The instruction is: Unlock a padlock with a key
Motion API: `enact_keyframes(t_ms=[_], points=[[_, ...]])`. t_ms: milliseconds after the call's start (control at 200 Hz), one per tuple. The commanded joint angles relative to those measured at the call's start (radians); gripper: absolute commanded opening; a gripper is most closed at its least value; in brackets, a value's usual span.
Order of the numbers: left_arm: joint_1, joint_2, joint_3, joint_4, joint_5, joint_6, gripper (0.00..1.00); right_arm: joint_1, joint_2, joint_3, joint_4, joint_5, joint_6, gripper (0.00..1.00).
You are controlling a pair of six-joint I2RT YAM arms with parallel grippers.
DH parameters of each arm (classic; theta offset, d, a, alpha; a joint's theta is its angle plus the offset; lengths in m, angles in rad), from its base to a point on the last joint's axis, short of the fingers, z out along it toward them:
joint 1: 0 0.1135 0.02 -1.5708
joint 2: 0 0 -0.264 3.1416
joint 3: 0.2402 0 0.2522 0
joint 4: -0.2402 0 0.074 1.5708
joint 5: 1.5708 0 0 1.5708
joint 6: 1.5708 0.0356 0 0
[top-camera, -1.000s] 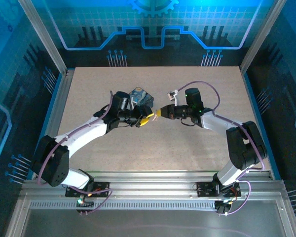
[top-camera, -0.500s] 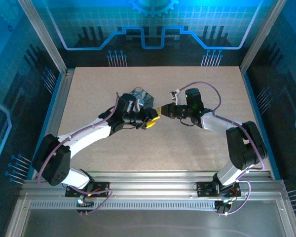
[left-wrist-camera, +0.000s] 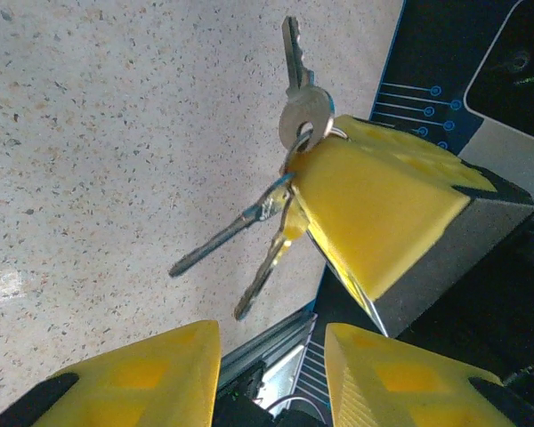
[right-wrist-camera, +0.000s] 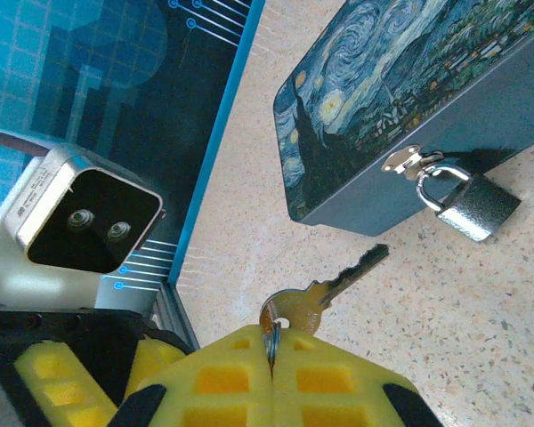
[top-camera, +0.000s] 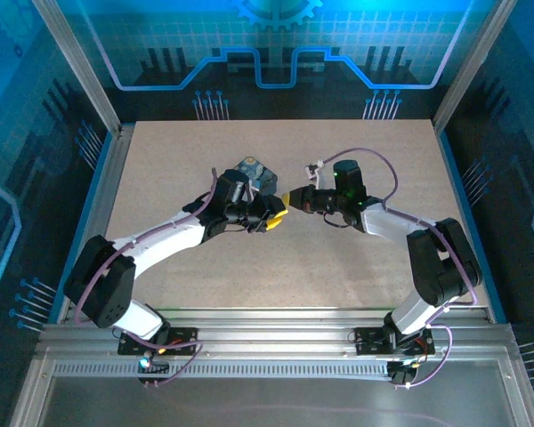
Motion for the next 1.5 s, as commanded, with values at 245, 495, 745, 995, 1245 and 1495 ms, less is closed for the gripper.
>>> enact_keyframes(t_ms=[245,495,745,995,1245,1495], points=[[0.017,0.003,-0.028,0.049,-0.027,-0.013,0.26,0.013,-0.025,-0.001,0.016,-0.005,0.009,0.0],[0.025,0.003,-0.03,0.067,-0.024,-0.013,0.24,0.022,-0.023,0.002,0.013,-0.004,0.012,0.0],[0.031,0.003,-0.036,0.075,-0.023,-0.017,0.21,0.035,-0.01,0.009,0.024,-0.005,0.022,0.0],[0.04,-0.004,-0.049,0.073,-0.027,-0.01,0.13,0.048,-0.004,0.016,0.023,-0.002,0.024,0.0],[0.065,-0.008,-0.027,0.02,-0.01,0.114,0.0,0.049,-0.013,0.011,-0.006,0.007,0.011,0.07],[0.103,0.012,0.049,-0.158,0.046,0.522,0.0,-0.015,-0.077,0.001,-0.161,0.044,-0.051,0.38]])
